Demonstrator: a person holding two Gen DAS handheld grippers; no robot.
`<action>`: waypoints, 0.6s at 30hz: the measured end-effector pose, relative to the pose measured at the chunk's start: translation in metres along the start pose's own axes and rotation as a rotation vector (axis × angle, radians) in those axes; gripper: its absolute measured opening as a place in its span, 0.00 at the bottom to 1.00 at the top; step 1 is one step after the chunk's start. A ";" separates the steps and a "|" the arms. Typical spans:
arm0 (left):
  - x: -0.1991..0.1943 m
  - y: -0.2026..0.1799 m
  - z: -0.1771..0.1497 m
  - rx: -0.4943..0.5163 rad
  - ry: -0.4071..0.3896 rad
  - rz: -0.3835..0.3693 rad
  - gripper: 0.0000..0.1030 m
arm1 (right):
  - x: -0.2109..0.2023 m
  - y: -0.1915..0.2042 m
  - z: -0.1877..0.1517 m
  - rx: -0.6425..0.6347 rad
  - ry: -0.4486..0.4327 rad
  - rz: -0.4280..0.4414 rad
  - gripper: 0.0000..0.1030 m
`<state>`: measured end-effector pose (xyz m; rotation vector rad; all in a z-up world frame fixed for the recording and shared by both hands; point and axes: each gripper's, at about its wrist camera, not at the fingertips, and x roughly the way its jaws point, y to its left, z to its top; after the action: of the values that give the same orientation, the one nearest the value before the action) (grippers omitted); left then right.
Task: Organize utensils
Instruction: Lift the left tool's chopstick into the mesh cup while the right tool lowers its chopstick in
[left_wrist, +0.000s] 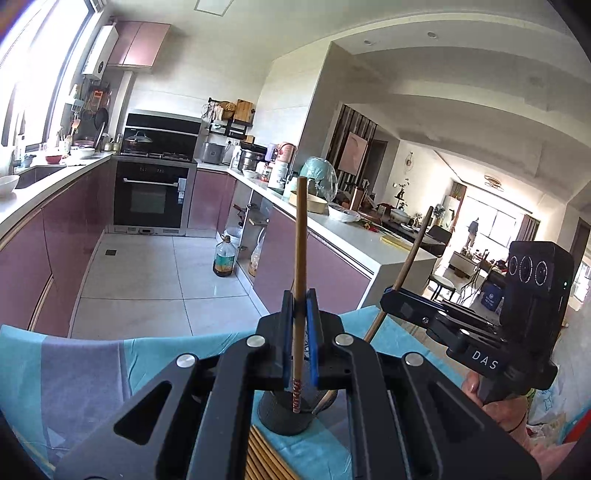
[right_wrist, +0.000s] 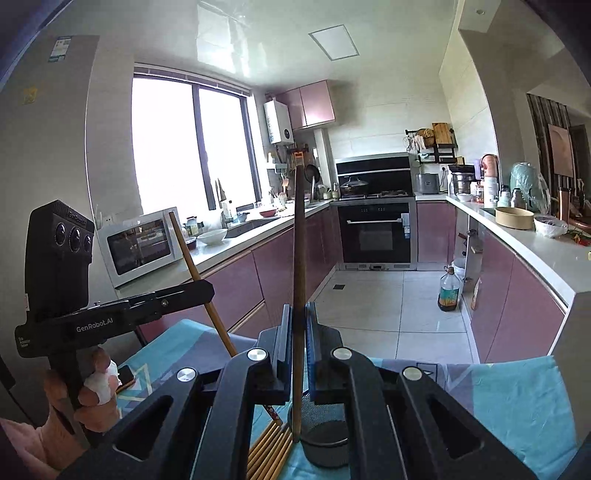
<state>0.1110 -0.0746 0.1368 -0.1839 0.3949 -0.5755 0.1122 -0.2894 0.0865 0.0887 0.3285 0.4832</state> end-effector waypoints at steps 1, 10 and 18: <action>0.005 -0.001 0.003 0.003 -0.001 -0.002 0.07 | 0.001 -0.004 0.002 0.002 -0.004 -0.009 0.05; 0.052 -0.013 -0.015 0.053 0.112 0.021 0.07 | 0.040 -0.028 -0.012 0.031 0.085 -0.046 0.05; 0.097 -0.009 -0.049 0.062 0.255 0.022 0.07 | 0.079 -0.031 -0.041 0.041 0.255 -0.057 0.05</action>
<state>0.1610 -0.1391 0.0646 -0.0460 0.6249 -0.5906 0.1781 -0.2796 0.0195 0.0575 0.5894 0.4319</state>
